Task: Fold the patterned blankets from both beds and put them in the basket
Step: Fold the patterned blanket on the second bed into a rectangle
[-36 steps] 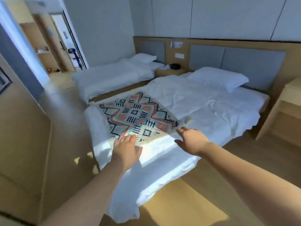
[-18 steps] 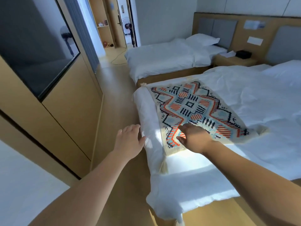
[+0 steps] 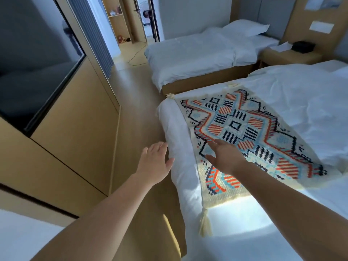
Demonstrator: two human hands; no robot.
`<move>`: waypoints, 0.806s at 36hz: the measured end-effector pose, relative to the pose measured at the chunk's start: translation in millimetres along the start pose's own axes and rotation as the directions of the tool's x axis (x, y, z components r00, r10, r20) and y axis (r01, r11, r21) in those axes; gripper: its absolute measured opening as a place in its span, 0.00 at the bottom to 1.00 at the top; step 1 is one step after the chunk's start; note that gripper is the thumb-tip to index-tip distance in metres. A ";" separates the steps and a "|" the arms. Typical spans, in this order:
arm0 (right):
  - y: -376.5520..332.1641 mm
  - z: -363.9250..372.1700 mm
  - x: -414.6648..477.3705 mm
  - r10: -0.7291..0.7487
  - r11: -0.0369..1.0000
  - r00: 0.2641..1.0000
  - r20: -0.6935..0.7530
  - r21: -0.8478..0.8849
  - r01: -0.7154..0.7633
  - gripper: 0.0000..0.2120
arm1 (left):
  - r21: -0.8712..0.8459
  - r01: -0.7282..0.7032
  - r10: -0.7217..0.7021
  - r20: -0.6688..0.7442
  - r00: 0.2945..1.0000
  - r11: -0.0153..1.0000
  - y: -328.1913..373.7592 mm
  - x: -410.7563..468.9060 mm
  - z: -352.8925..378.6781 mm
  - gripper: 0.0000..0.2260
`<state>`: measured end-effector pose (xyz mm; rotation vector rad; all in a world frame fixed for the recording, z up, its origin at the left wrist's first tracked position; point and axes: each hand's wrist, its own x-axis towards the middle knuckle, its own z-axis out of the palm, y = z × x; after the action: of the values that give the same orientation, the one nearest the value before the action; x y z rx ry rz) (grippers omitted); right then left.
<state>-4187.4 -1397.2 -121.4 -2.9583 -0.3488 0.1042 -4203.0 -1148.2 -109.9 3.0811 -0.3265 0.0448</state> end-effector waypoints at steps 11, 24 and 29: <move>-2.5 18.3 69.9 0.194 0.981 0.981 0.006 0.001 -0.194 0.26 | -0.065 -0.199 0.203 0.061 0.977 0.978 -44.1 116.6 30.7 0.27; -62.4 36.4 135.8 0.600 0.799 0.800 0.011 0.025 -0.600 0.21 | -0.144 -0.591 0.607 0.112 0.787 0.793 -107.8 248.9 42.4 0.27; -68.4 36.4 116.9 0.726 0.687 0.688 0.003 0.029 -0.726 0.24 | -0.168 -0.682 0.702 0.119 0.702 0.712 -99.0 272.6 42.7 0.28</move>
<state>-4092.5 -1298.5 -151.7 -2.8626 0.8544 0.1827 -3914.8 -1110.3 -147.4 2.6509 -1.4319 -0.2158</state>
